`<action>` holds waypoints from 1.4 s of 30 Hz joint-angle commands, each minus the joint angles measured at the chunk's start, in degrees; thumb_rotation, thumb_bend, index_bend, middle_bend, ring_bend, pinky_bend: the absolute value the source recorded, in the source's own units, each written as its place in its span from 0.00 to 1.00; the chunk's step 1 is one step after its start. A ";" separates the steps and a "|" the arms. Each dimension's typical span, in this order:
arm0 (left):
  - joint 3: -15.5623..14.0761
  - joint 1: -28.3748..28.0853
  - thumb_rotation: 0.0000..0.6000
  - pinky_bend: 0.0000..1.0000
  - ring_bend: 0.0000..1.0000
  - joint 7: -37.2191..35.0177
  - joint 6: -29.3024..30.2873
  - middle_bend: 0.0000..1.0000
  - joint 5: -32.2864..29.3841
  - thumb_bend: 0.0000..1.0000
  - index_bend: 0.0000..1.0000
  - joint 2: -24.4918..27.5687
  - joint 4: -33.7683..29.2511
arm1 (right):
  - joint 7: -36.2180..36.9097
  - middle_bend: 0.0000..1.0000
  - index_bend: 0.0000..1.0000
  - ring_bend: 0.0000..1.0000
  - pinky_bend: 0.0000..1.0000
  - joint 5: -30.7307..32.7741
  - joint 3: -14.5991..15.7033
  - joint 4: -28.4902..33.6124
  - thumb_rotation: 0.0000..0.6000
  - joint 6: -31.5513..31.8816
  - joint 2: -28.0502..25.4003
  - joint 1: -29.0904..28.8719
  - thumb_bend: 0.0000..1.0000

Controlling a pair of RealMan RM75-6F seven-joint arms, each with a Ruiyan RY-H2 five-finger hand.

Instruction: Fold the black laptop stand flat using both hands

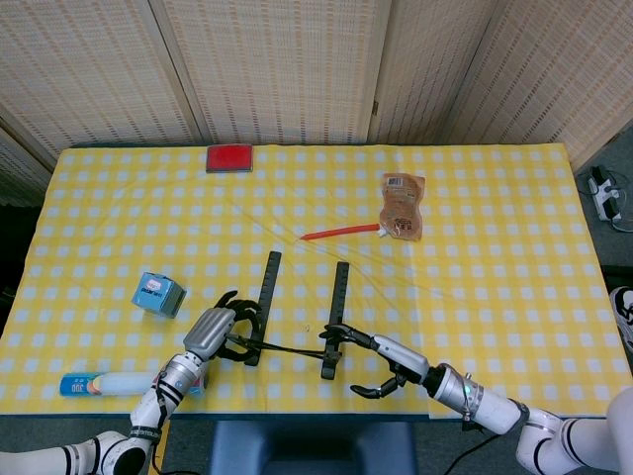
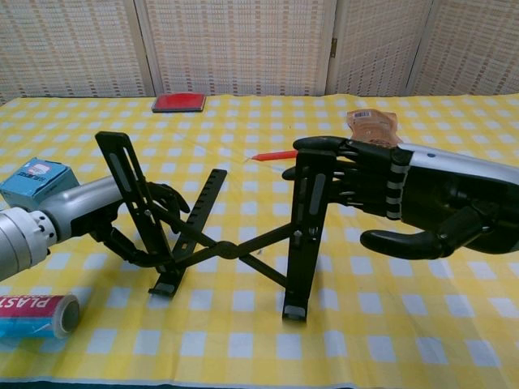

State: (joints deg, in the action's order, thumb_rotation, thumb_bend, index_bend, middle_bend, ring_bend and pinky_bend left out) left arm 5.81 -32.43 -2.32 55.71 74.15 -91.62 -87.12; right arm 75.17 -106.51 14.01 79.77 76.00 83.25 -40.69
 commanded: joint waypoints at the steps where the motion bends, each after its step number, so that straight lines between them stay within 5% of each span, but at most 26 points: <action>1: -0.14 0.01 1.00 0.05 0.24 0.05 -0.05 0.29 -0.07 0.31 0.55 -0.11 0.06 | 0.25 0.13 0.04 0.14 0.00 0.10 -0.07 -0.21 1.00 -0.09 0.08 -0.03 0.40; 42: -1.80 1.82 1.00 0.06 0.26 1.85 1.88 0.34 0.06 0.38 0.63 -1.87 2.03 | 1.55 0.13 0.04 0.14 0.00 0.19 0.16 -1.70 1.00 0.25 0.19 0.59 0.40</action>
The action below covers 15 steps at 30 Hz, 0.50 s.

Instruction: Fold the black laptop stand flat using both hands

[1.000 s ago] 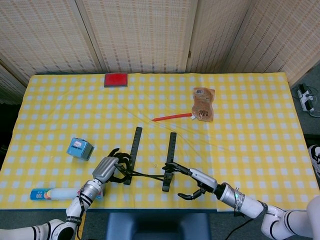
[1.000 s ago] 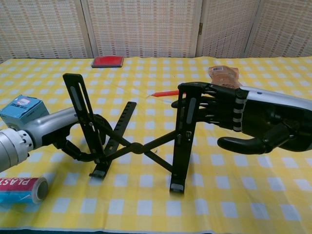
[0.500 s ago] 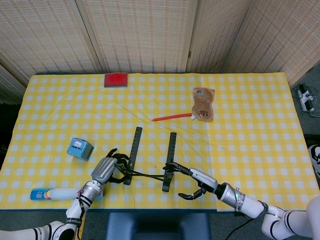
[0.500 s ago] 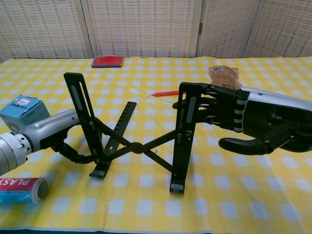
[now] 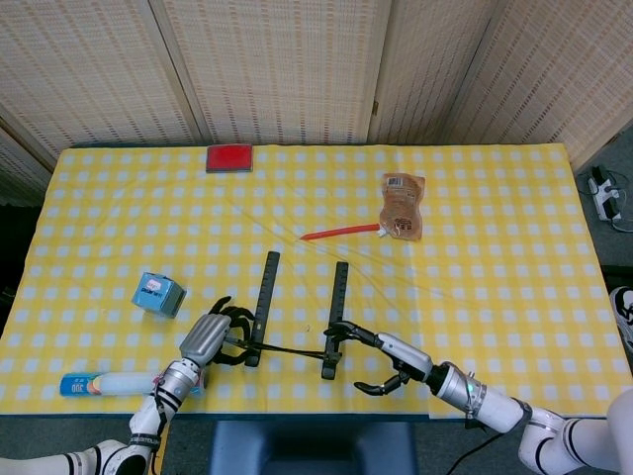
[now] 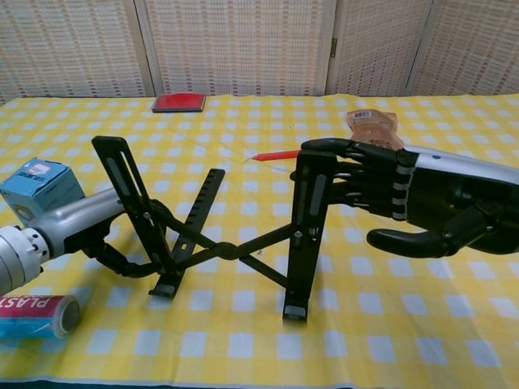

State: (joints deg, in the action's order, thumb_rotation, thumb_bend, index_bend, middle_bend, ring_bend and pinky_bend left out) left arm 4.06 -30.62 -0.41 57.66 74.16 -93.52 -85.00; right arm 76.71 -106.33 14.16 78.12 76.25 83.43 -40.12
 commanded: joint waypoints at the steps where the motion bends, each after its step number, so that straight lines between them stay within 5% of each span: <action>1: -0.11 0.00 1.00 0.06 0.26 -0.13 -0.20 0.34 0.07 0.39 0.63 0.05 -0.22 | 0.06 0.13 0.04 0.14 0.00 0.02 0.01 -0.10 1.00 -0.02 0.02 0.03 0.40; 11: -0.51 0.41 1.00 0.05 0.27 0.32 -0.16 0.36 -0.04 0.51 0.66 0.17 -1.58 | 0.23 0.13 0.04 0.14 0.00 0.30 -0.24 -0.43 1.00 -0.58 0.17 -0.18 0.40; 15: -0.79 0.66 1.00 0.05 0.27 0.35 0.12 0.36 0.35 0.47 0.52 0.58 -2.50 | 0.51 0.13 0.04 0.14 0.00 0.34 -0.47 -0.30 1.00 -1.51 0.50 -0.80 0.40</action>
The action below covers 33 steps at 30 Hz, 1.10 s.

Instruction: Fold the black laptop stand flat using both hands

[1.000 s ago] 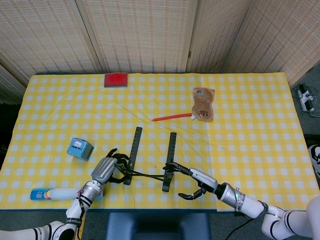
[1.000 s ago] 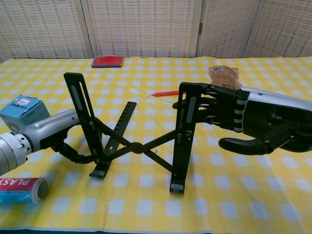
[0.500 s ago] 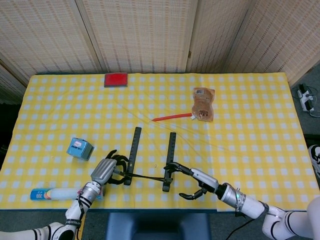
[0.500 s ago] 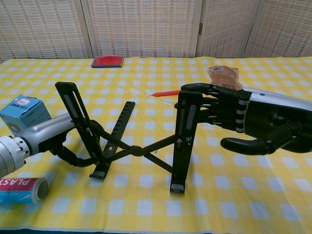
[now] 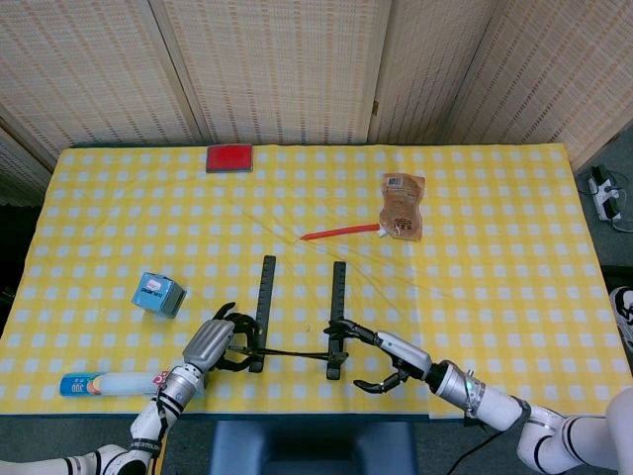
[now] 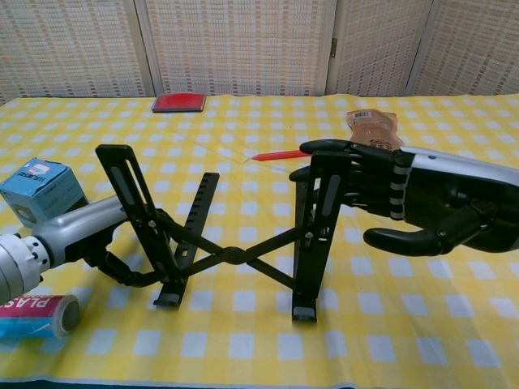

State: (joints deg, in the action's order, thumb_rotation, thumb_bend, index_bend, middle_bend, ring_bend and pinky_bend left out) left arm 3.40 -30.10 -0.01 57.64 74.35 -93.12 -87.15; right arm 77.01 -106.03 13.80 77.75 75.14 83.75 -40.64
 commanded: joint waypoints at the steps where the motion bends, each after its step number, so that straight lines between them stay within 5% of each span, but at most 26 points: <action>1: -0.15 0.20 1.00 0.05 0.27 -0.11 0.22 0.36 0.22 0.43 0.48 0.30 -0.61 | 0.39 0.13 0.04 0.14 0.00 0.11 -0.18 0.07 1.00 -0.69 0.32 -0.45 0.40; 11: -0.33 0.81 1.00 0.04 0.22 0.23 1.65 0.35 1.39 0.36 0.30 1.51 -2.33 | 7.21 0.13 0.04 0.14 0.00 2.52 -1.16 -0.13 1.00 -3.96 3.00 -1.97 0.40; 27: 0.08 2.15 1.00 0.01 0.20 -2.16 3.41 0.33 1.90 0.34 0.28 3.53 -2.93 | 28.99 0.14 0.04 0.14 0.00 6.64 0.08 -1.31 1.00 -9.55 5.06 -3.28 0.40; 33: 0.25 2.25 1.00 0.01 0.20 -2.30 3.61 0.33 2.04 0.34 0.28 3.88 -3.27 | 31.59 0.14 0.04 0.14 0.00 6.84 0.45 -2.93 1.00 -11.35 6.21 -3.55 0.40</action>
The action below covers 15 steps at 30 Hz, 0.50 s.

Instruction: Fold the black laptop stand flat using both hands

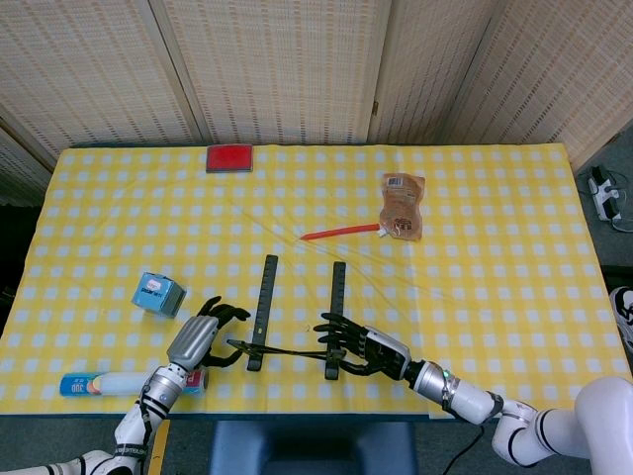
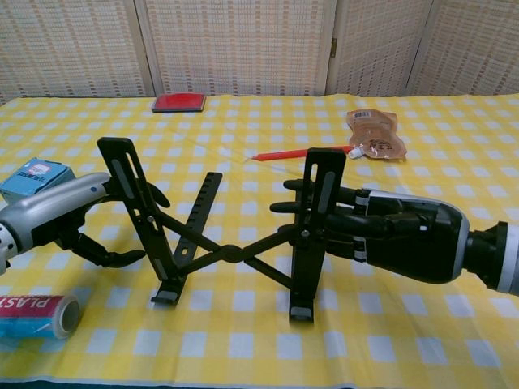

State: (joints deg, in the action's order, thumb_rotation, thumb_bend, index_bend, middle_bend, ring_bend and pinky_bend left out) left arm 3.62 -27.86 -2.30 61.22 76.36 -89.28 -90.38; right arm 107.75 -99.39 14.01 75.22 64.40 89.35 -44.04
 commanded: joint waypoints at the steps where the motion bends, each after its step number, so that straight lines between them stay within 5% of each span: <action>1: 0.04 0.02 1.00 0.01 0.20 -0.01 0.03 0.33 0.03 0.34 0.28 0.06 -0.08 | 1.08 0.14 0.04 0.14 0.00 0.17 0.26 -0.48 1.00 -0.67 0.70 -0.16 0.40; 15: 0.17 0.33 1.00 0.00 0.20 -0.74 0.33 0.33 0.31 0.34 0.28 0.29 -0.03 | 3.97 0.14 0.04 0.14 0.01 -0.97 1.84 -1.59 1.00 -1.28 2.64 0.22 0.40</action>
State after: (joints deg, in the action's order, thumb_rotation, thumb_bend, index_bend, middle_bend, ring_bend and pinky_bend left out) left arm 3.78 -27.53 -3.04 61.55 76.68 -88.99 -90.40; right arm 111.68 -100.35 15.81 73.68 63.09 91.94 -43.86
